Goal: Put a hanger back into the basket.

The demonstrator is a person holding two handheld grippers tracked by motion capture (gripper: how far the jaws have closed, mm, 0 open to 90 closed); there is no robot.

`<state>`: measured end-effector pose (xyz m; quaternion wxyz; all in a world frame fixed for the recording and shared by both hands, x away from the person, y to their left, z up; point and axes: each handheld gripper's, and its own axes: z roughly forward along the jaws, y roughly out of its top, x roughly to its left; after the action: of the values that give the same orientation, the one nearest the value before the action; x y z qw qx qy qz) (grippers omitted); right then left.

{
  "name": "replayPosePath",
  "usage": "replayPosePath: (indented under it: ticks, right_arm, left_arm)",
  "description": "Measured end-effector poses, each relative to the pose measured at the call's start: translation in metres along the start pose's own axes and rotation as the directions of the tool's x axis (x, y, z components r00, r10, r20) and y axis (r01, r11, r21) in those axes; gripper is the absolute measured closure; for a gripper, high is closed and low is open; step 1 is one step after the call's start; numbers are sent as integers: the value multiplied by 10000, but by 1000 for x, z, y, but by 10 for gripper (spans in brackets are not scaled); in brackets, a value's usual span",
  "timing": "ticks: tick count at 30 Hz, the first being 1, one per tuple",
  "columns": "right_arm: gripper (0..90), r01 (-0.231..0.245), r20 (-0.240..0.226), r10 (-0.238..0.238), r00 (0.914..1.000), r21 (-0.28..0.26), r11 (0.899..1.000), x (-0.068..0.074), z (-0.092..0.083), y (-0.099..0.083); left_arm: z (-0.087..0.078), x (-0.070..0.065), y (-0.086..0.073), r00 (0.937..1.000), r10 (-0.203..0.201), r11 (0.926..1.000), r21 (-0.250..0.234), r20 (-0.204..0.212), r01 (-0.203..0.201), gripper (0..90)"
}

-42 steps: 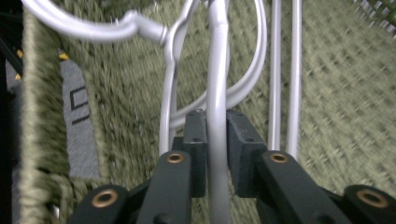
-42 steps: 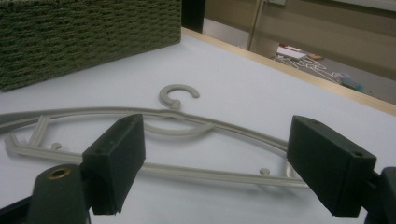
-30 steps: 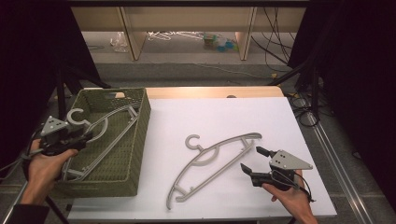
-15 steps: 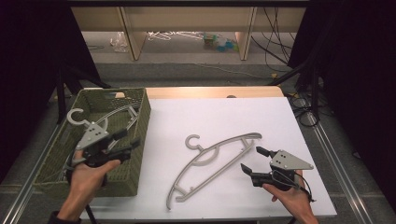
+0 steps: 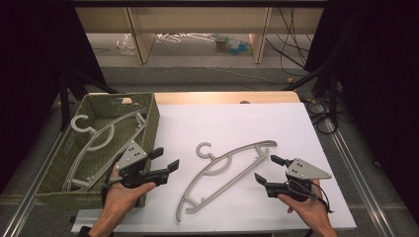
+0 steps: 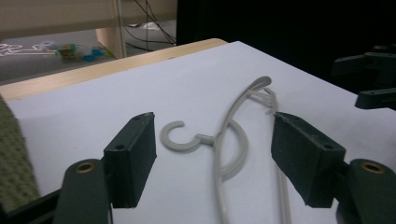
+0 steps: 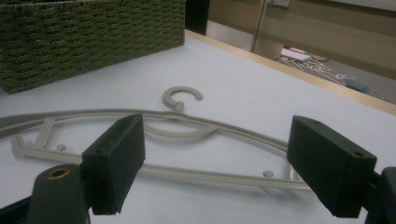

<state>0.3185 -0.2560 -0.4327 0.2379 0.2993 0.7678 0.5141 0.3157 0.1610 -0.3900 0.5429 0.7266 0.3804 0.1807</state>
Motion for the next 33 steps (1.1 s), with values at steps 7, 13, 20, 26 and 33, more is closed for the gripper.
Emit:
replayPosePath:
  ticks: [7,13,20,26,33]
  right_arm:
    - [203,12,-17,-12,10000,39,10000,1,0,0]
    - [202,39,-26,-39,10000,42,10000,0,1,0]
    - [201,12,-50,-12,10000,32,10000,1,2,-1]
    - [200,140,-185,-137,9997,167,9998,3,4,1]
    - [199,144,-275,-139,9995,168,9998,3,3,1]
  left_arm:
    - [13,-13,-18,9986,404,9992,-74,329,-402,262]
    - [23,-20,-24,9978,-164,9991,410,640,138,241]
    - [42,-27,-25,9958,81,9899,1403,915,-210,203]
    - [72,-24,-29,9930,516,9539,2892,1064,-806,196]
    - [106,-16,-30,9937,876,9039,4136,701,-1088,279]
